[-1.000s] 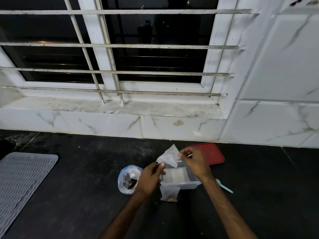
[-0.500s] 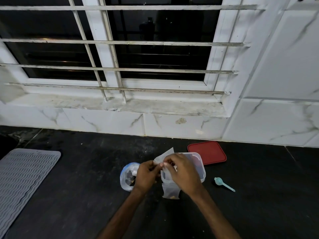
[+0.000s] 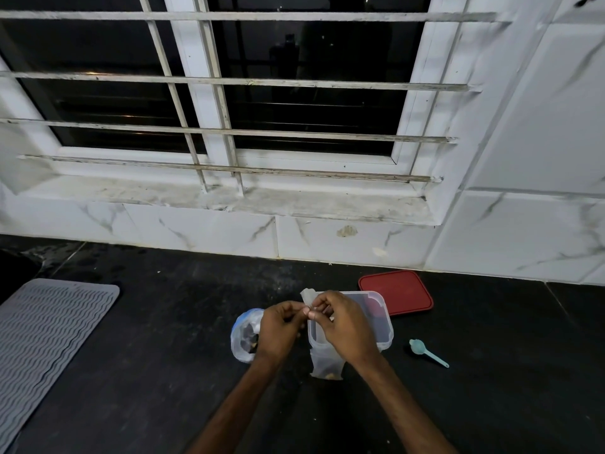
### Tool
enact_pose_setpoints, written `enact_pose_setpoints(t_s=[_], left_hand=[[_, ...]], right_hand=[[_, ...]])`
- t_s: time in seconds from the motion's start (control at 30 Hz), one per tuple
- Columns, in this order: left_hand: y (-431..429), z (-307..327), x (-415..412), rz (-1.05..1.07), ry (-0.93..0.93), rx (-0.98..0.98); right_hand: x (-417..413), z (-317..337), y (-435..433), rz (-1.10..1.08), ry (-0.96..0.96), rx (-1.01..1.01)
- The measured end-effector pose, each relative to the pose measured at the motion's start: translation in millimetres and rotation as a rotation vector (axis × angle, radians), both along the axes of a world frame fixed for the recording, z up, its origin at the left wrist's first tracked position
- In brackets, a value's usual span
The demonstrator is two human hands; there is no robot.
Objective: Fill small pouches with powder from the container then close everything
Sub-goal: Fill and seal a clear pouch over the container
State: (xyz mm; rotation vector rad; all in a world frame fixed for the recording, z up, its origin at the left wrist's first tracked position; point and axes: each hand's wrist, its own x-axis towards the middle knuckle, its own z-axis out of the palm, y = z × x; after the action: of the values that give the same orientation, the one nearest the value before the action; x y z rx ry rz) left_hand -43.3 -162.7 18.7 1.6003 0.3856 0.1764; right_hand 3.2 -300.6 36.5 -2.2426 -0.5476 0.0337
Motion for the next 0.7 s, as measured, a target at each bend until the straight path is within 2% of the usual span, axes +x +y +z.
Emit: enact_pose_setpoints(t_s=[0.3, 0.47, 0.57, 0.7], left_hand=[[-0.6, 5.8, 1.1, -0.063, -0.003, 0.29], [1.8, 12.7, -0.7, 0.011, 0.115, 0.694], [4.0, 15.9, 1.4, 0.003, 0.14, 0.735], [2.9, 15.9, 5.7, -0.033, 0.115, 0.682]], right_hand=[[-0.4, 10.8, -0.9, -0.023, -0.054, -0.212], [1.7, 21.0, -3.4, -0.127, -0.151, -0.355], [7.9, 30.5, -7.8, -0.187, -0.143, -0.383], [5.4, 32.2, -1.2, -0.098, -0.182, -0.36]])
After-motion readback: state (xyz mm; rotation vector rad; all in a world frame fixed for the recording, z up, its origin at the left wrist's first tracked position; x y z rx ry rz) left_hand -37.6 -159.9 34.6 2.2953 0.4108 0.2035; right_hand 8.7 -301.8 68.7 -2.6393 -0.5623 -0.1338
